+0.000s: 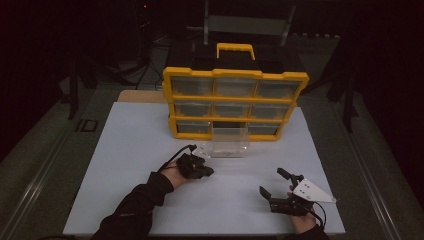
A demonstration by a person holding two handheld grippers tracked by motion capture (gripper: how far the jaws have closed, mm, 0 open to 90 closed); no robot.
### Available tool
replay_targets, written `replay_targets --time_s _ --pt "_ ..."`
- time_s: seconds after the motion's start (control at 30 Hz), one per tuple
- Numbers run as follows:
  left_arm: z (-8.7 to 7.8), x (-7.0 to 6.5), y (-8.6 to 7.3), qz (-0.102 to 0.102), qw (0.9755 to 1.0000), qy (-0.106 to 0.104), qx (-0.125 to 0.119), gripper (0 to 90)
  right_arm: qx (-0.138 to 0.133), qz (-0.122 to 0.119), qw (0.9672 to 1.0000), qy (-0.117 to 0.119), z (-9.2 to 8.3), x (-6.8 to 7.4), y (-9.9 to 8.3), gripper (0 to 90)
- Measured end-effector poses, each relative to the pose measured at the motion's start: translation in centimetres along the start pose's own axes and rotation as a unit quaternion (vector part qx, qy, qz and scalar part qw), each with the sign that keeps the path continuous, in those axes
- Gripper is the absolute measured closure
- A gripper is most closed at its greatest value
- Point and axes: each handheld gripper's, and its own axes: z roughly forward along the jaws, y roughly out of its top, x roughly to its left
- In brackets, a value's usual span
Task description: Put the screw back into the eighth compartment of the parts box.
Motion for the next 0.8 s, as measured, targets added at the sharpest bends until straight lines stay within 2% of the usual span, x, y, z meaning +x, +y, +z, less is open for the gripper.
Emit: replay_targets --time_s 0.2,0.27,0.4,0.6,0.8 --pt "-1.6 0.2 1.0 0.001 0.9999 0.005 -0.015 87.2 0.0 0.0 1.0 -0.001 0.0 0.0 0.0 10.7" --pt "-3.1 0.2 1.9 0.004 0.9996 0.008 -0.028 87.2 -0.001 0.001 1.0 -0.001 0.0 0.0 0.0 10.8" --pt "-4.2 0.3 2.7 0.005 0.9992 0.012 -0.039 87.2 -0.001 0.0 1.0 -0.001 0.0 0.0 0.0 10.7" --pt "-6.2 0.7 4.9 0.009 0.9979 0.025 -0.059 87.2 -0.001 0.0 1.0 -0.002 0.0 -0.1 0.0 10.8" --pt "-7.3 1.0 6.7 0.007 0.9969 0.039 -0.068 87.2 -0.002 0.0 1.0 -0.001 -0.1 -0.1 0.0 10.7"
